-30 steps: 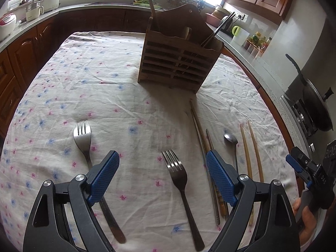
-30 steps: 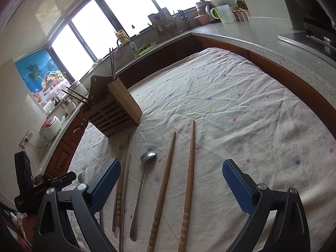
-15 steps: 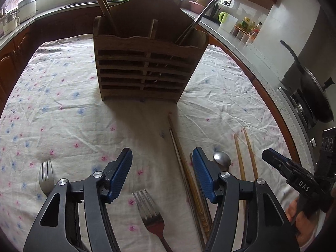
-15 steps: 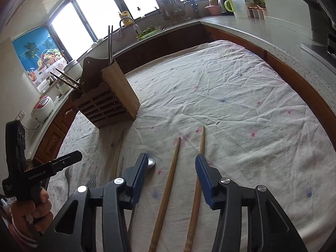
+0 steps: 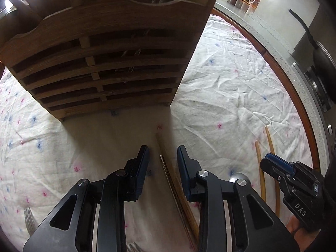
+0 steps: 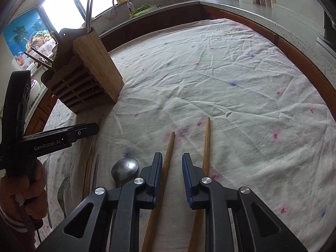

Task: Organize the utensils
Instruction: 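Close the left tool on a chopstick while the right tool grasps a wooden chopstick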

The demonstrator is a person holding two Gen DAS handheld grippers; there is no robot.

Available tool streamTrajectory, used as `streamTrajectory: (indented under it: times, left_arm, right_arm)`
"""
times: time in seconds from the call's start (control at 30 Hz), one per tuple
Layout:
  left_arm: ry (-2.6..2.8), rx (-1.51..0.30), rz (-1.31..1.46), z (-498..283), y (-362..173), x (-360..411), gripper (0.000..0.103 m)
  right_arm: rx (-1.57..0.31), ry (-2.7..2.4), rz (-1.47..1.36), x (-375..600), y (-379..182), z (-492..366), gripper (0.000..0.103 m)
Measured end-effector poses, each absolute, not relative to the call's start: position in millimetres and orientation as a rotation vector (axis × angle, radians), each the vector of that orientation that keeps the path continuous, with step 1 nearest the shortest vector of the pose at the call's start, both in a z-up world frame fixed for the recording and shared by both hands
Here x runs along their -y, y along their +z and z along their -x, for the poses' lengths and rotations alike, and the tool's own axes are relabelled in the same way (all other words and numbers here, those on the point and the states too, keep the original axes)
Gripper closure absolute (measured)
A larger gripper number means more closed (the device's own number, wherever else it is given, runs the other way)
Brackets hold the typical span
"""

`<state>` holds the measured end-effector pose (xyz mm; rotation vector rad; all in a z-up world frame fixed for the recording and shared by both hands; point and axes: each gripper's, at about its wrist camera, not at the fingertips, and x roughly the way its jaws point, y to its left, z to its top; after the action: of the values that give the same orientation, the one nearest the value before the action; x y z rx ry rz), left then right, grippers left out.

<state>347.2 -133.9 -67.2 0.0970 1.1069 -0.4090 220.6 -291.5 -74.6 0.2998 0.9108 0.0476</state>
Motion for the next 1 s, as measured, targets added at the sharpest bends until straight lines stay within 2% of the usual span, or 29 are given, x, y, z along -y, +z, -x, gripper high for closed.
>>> streamTrajectory:
  times: [0.33,0.5,0.73,1.0]
  left_arm:
    - [-0.381,-1.048,-0.239,-339.3,-71.1,160.3,0.095]
    - [-0.410,-1.067,-0.145,-339.8,-64.8,147.4,0.097]
    - [-0.477,-1.018,0.015,-316.7,-26.0,108.9,0.098]
    - [-0.517,-0.914,0.144,-276.5,25.5,54.8,0.098]
  right_arm:
    - [-0.919,0.004,-0.094,268.4,-75.8,-235.0,0.087]
    - [-0.911,0.011,-0.099,266.6,-75.1,-234.8,0.097]
    - [-0.869,0.095,-0.302,284.0,-56.7,-221.3,0.098]
    - [-0.782,0.153,-0.353,285.2,-15.6,-195.9,0.098]
